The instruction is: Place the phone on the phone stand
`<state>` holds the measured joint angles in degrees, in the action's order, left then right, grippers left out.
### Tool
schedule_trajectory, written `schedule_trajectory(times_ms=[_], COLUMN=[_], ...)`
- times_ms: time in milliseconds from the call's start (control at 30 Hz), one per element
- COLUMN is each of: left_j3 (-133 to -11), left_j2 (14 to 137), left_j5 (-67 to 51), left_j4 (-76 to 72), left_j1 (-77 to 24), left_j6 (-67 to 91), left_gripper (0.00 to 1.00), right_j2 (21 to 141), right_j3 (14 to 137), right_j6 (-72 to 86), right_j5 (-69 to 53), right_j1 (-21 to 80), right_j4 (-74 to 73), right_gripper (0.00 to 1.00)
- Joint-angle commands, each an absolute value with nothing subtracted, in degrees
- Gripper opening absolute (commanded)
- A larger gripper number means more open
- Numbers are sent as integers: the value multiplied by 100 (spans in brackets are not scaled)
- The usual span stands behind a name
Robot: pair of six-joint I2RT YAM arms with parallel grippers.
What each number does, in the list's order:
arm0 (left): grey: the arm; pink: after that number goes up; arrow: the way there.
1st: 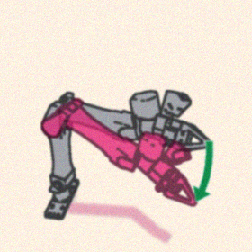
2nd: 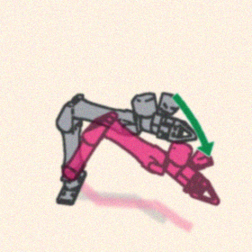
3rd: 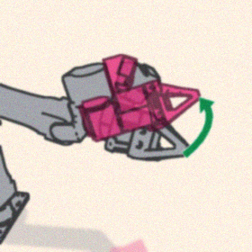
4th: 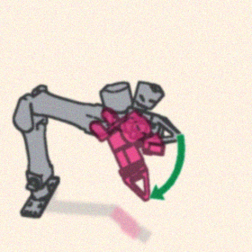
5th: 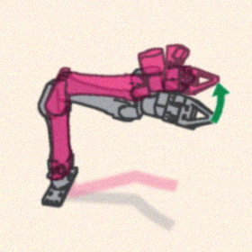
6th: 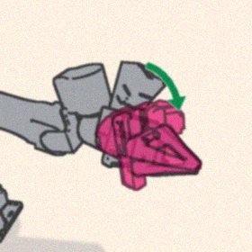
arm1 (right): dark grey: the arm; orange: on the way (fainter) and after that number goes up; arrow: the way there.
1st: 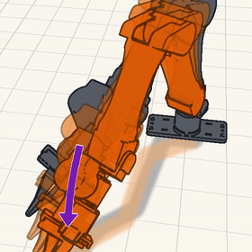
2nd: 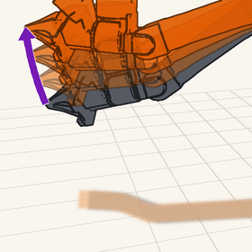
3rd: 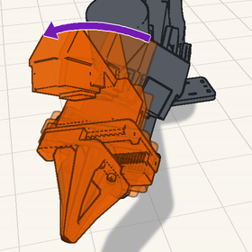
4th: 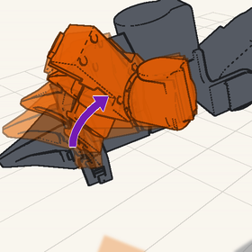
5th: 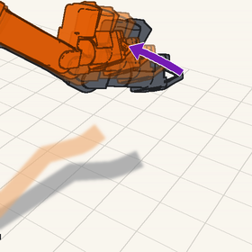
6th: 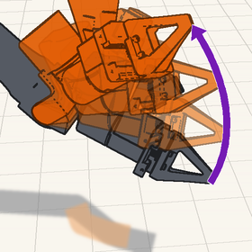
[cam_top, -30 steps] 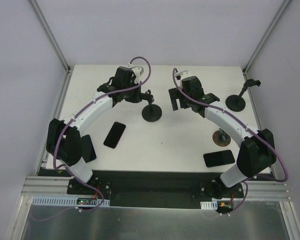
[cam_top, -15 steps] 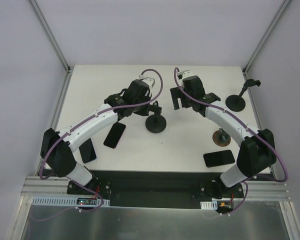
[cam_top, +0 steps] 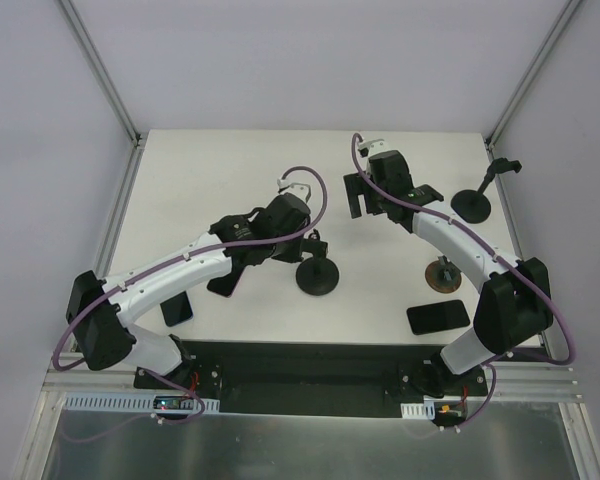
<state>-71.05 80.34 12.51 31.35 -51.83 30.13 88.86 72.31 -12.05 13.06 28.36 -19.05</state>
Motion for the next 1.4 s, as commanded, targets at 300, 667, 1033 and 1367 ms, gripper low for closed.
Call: schedule_trajectory(times_ms=[300, 667, 1033, 1367], left_j3=[-7910, -6576, -6485, -7110], left_j2=[8543, 6376, 7345, 9543], left_j5=[1793, 356, -1038, -510], left_j4=[2681, 2671, 4490, 4667], left_j1=[-5352, -4436, -2013, -1960], left_j6=[3226, 2312, 1136, 370], left_gripper=[28, 99, 99, 99], right_j2=[8596, 8482, 8288, 8209], right_j3=[7075, 6988, 6882, 6768], right_j6=[-1011, -984, -958, -941], right_j5=[1187, 932, 774, 651], right_j1=[2619, 2452, 2347, 2215], right_j4=[-1653, -1652, -1652, -1600], right_gripper=[96, 96, 96, 96])
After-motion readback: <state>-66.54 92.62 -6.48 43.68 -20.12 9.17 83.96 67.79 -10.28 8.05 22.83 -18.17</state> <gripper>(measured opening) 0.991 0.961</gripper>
